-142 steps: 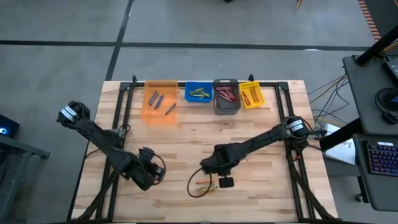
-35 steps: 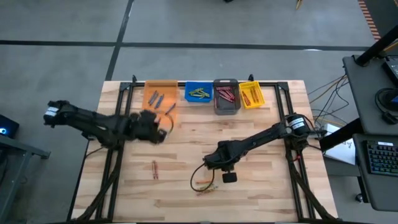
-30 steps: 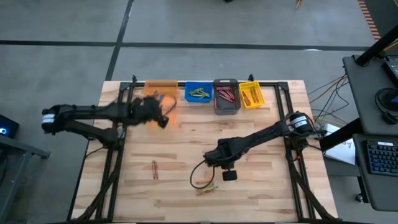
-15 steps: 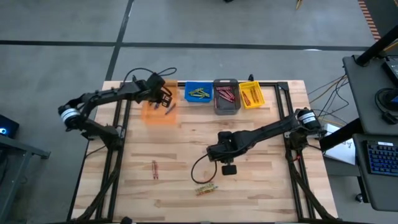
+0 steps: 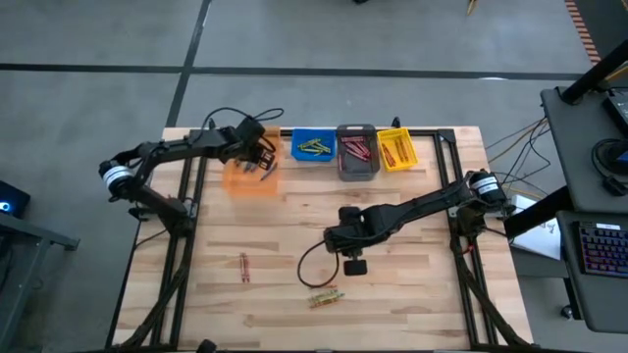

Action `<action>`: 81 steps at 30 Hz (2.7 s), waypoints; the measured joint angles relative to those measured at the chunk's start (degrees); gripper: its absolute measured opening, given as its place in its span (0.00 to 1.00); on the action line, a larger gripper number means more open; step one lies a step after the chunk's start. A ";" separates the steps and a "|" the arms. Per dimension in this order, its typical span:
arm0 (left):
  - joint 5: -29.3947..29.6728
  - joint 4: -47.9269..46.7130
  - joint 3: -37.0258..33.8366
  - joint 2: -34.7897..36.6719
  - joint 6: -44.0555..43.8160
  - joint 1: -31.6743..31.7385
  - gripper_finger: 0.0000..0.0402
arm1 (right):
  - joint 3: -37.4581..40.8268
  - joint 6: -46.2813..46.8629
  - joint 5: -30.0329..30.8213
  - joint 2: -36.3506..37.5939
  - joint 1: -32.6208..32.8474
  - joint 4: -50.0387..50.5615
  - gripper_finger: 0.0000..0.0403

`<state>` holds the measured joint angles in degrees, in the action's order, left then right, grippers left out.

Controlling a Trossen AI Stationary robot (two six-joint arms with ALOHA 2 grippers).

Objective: Sort crayons
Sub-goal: Put the orange crayon into the yellow bin

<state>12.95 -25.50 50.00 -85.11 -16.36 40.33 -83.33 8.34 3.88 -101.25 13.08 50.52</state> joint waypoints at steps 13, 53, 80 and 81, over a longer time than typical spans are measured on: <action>7.37 4.09 -2.16 17.28 -9.03 -30.32 0.16 | 6.26 1.46 -1.35 -0.02 1.29 -19.27 0.14; 30.01 21.57 -2.14 14.85 -2.08 -67.81 0.16 | 9.68 11.22 0.74 -8.56 9.29 -39.50 0.32; 30.03 21.96 -2.16 14.48 -1.88 -67.88 0.16 | 7.72 13.94 0.43 -14.14 10.29 -39.58 0.26; 30.03 22.06 -2.16 14.48 -1.88 -67.88 0.16 | 7.72 14.12 0.39 -14.19 10.29 -39.56 0.26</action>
<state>42.98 -3.44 47.83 -70.63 -18.24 -27.55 -75.61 22.46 4.27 -115.44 23.38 10.96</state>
